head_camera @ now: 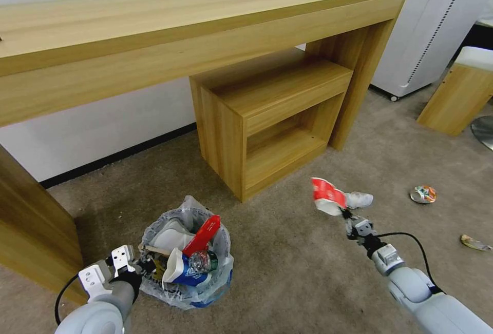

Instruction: Pick up the trash bin and place the garbage on the floor into it.

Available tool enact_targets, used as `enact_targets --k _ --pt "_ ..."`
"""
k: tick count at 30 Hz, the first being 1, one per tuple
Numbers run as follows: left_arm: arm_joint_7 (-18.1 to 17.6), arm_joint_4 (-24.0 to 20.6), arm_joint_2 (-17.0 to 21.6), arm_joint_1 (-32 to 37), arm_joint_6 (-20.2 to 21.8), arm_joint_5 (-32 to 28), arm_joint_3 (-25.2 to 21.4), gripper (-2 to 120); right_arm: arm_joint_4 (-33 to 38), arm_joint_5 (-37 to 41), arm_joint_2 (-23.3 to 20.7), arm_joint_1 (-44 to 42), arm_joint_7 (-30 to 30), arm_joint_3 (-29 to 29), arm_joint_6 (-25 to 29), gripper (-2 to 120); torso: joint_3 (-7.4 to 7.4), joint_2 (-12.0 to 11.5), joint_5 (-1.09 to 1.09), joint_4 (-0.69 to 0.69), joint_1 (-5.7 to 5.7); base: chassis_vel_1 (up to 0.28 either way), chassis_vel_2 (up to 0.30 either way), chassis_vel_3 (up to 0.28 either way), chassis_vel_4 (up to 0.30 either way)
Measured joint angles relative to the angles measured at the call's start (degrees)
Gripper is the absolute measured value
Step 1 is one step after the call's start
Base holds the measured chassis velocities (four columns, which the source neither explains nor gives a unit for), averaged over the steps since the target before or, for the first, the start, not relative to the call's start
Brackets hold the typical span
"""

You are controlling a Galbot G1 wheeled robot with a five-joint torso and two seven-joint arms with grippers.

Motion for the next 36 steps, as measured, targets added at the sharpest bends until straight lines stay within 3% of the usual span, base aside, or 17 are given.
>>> enact_targets --k 4,10,16,25,31,36 --pt "0.06 -0.4 -0.22 0.28 -0.04 0.36 -0.03 0 3.74 6.11 -1.72 -1.98 -12.81 0.3 4.4 0 0.0 0.0 0.01 -0.01 0.0 0.0 0.0 0.0 0.0" --pt "0.13 -0.62 -0.73 0.55 -0.05 1.09 0.22 0 7.43 9.84 -3.9 -2.73 -20.86 -0.49 5.93 0 0.01 0.0 0.01 -0.01 0.0 0.0 0.0 0.0 0.0" --pt "0.27 -0.82 -1.3 0.7 -0.05 1.98 0.62 0 15.74 12.35 -7.86 -1.64 -22.74 -2.89 5.08 0 0.01 0.0 0.0 -0.01 0.0 0.0 0.0 0.0 0.0" --pt "0.33 -0.73 -1.64 0.73 -0.05 2.57 0.65 0 22.41 15.7 -11.25 3.75 -24.28 -7.87 3.68 0 0.01 0.0 0.0 0.0 0.0 0.0 0.0 0.0 0.0" --pt "0.34 -0.77 -1.82 0.75 0.04 2.76 0.57 0 26.02 18.92 -13.97 13.19 -24.02 -18.23 1.9 0 0.01 0.0 0.01 0.0 0.0 0.0 0.0 0.0 0.0" --pt "0.34 -0.79 -1.84 0.67 0.05 2.76 0.45 0 26.66 19.81 -15.11 16.49 -23.1 -22.59 0.86 0 0.01 0.0 0.0 0.0 0.0 0.0 0.0 0.0 0.0"
